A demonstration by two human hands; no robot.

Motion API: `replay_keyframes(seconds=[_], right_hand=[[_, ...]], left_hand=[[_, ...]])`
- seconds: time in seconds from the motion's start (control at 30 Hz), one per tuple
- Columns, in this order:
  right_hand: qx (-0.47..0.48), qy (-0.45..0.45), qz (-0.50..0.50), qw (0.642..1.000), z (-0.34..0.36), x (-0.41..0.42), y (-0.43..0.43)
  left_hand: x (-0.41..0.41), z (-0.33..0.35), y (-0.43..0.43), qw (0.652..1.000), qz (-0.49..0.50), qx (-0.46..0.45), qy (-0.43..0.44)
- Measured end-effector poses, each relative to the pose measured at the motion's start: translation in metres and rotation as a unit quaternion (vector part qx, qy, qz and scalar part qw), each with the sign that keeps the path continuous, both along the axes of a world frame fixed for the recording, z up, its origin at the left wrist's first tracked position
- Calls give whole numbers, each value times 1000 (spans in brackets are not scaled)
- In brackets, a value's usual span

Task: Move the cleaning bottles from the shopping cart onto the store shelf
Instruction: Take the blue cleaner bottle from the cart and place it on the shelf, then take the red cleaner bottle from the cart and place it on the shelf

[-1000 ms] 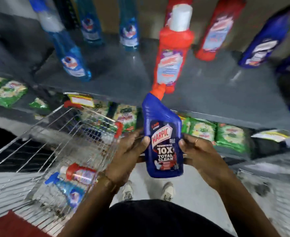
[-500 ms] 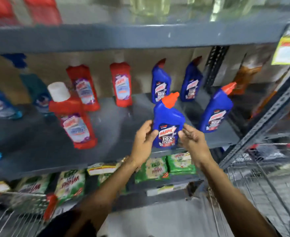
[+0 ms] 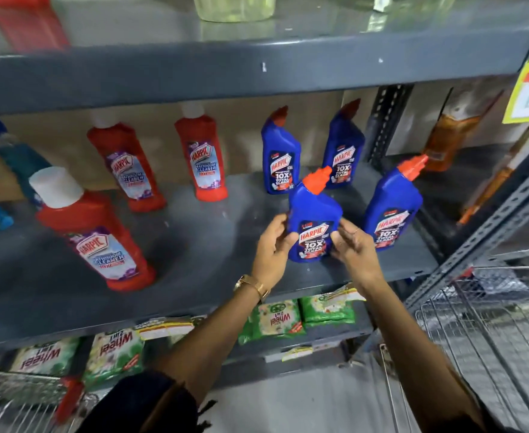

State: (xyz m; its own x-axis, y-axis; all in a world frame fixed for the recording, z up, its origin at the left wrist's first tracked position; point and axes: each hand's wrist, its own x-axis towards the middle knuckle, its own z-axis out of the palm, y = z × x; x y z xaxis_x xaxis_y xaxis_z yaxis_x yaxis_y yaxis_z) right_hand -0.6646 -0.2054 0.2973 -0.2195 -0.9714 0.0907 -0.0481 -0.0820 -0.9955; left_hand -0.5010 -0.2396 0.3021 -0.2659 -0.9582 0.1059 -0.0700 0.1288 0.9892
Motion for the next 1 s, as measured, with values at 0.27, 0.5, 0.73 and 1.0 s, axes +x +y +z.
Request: replay_keyframes(seconds=[0.27, 0.5, 0.73, 1.0], right_hand=[[-24, 22, -153, 988, -27, 33, 29], [-36, 89, -155, 983, -29, 164, 93], [4, 176, 300, 938, -60, 372, 155], [53, 412, 487, 768, -119, 547, 183]], left_hand=[[15, 7, 15, 999, -19, 46, -5], [141, 9, 97, 996, 83, -8, 16], [362, -40, 223, 922, 381, 63, -38], [514, -227, 324, 742, 471, 478, 13]])
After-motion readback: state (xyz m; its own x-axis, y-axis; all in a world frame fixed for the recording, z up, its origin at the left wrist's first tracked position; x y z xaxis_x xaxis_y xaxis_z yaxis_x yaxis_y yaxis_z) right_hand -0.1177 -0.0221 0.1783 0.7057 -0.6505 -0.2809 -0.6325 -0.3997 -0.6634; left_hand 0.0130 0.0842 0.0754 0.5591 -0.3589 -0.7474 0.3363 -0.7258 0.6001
